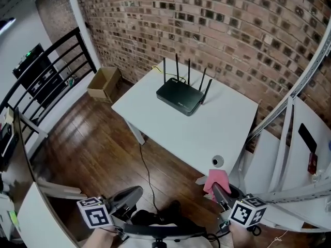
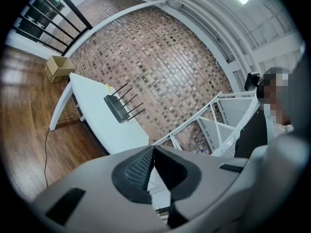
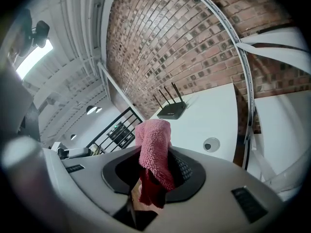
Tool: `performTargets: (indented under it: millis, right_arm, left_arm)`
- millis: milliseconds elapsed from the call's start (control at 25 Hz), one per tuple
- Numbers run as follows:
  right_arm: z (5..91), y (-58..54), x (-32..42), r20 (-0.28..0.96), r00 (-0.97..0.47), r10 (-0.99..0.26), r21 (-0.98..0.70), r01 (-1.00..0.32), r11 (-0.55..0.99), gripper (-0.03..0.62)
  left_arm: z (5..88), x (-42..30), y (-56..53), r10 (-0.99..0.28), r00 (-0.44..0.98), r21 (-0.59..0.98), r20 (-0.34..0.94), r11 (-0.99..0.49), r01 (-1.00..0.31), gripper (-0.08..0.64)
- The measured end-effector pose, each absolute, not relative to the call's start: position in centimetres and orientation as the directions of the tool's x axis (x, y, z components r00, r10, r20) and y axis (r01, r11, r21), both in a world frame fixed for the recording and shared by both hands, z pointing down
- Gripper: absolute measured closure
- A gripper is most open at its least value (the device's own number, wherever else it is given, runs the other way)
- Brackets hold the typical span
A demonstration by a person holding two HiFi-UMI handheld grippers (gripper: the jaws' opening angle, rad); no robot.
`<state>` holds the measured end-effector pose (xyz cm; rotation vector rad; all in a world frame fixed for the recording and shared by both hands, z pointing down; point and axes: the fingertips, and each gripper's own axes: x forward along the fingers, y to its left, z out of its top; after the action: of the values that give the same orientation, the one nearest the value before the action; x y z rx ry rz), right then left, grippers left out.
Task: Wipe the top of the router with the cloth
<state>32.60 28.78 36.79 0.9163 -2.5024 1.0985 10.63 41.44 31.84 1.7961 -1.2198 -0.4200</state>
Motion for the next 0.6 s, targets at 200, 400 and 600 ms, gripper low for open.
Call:
performTargets:
  millis: [200,400,600]
  right_arm:
    - [37.7,26.8,30.2,0.481,-0.76,-0.436,-0.563,-0.649,0.511,0.462]
    - [38.1,24.6,26.5,0.495,-0.732,-0.468,-0.55,-0.681,0.484,0.462]
    - [38.1,22.2,21.3,0.511,-0.677,-0.53,-0.529,-0.733,0.427,0.46]
  left_arm:
    - [32.9,8.4,38.9,-0.861,0.466,0.814,0.204,-0.115,-0.569,0.557]
    - [34.2,4.0,35.5,-0.839,0.503,0.815,0.206,-0.137,-0.563,0.557]
    - [35.3,-1.2,31.1,-0.784,0.583,0.802,0.213,-0.201,-0.563,0.557]
